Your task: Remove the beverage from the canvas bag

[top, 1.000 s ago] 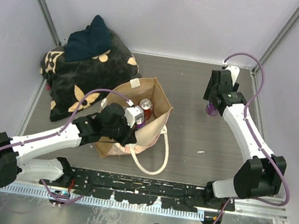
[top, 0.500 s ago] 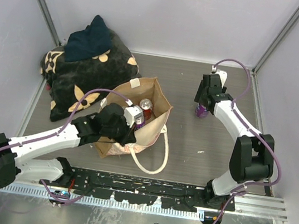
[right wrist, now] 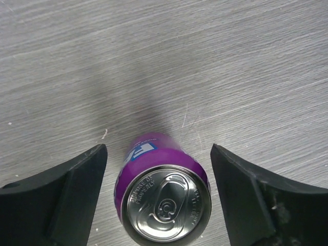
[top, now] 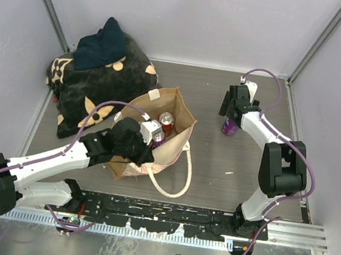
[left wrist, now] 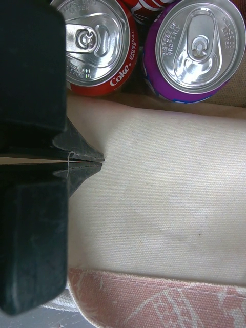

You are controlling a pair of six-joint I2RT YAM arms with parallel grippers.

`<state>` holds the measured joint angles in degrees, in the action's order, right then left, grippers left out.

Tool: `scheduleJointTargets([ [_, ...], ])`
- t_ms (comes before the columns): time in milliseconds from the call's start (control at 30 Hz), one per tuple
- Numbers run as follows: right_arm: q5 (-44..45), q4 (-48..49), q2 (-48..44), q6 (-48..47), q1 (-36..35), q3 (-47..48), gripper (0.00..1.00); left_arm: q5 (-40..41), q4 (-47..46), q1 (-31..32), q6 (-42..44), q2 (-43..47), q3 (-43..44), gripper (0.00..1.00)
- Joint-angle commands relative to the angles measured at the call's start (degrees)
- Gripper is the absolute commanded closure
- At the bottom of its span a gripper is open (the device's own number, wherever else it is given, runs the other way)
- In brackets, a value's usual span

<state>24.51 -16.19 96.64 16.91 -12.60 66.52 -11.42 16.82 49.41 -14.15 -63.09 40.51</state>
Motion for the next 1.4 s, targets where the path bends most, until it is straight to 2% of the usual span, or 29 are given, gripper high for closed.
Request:
scheduleJointTargets([
  [0, 3.16, 1.49, -0.30, 0.95, 0.07, 1.55, 0.08, 0.70, 3.57, 0.07, 0.28, 0.42, -1.40, 0.90],
  [133, 2.72, 0.71, -3.63, 0.29, 0.06, 2.96, 0.00, 0.82, 3.28, 0.12, 0.33, -0.11, -1.40, 0.91],
  [233, 2.31, -1.32, -6.92, 0.08, -0.88, 5.23, 0.00, 0.79, 2.60, 0.08, 0.32, -0.67, -1.59, 0.91],
  [367, 2.30, -3.86, -12.85, -0.78, -6.09, 8.90, 0.00, 0.46, 1.87, 0.14, 0.17, -1.26, -1.93, 0.92],
  [500, 2.55, -8.53, -16.27, -1.75, -14.69, 15.91, 0.03, 0.05, 1.18, 0.08, 0.02, -1.58, -2.57, 0.92],
  [600, 2.17, -11.94, -17.04, -1.69, -21.35, 20.84, 0.14, -0.18, 0.85, 0.08, 0.15, -2.17, -2.98, 0.92],
  [767, -0.32, -15.00, -16.57, -0.15, -29.74, 26.35, 0.45, -0.13, 0.53, 0.17, 0.04, -1.85, -3.24, 0.92],
  [967, -2.35, -17.87, -12.27, 1.29, -36.95, 30.03, 0.60, -0.18, 0.52, 0.19, -0.13, -0.86, -3.46, 0.92],
  [1067, -3.20, -18.91, -9.60, 1.32, -39.29, 30.69, 0.74, 0.01, 0.51, 0.14, -0.20, -0.20, -3.90, 0.92],
  [1367, -2.81, -19.46, -5.65, 3.06, -41.10, 28.78, 0.75, 0.64, 0.77, 0.15, -0.47, 1.16, -4.13, 0.92],
])
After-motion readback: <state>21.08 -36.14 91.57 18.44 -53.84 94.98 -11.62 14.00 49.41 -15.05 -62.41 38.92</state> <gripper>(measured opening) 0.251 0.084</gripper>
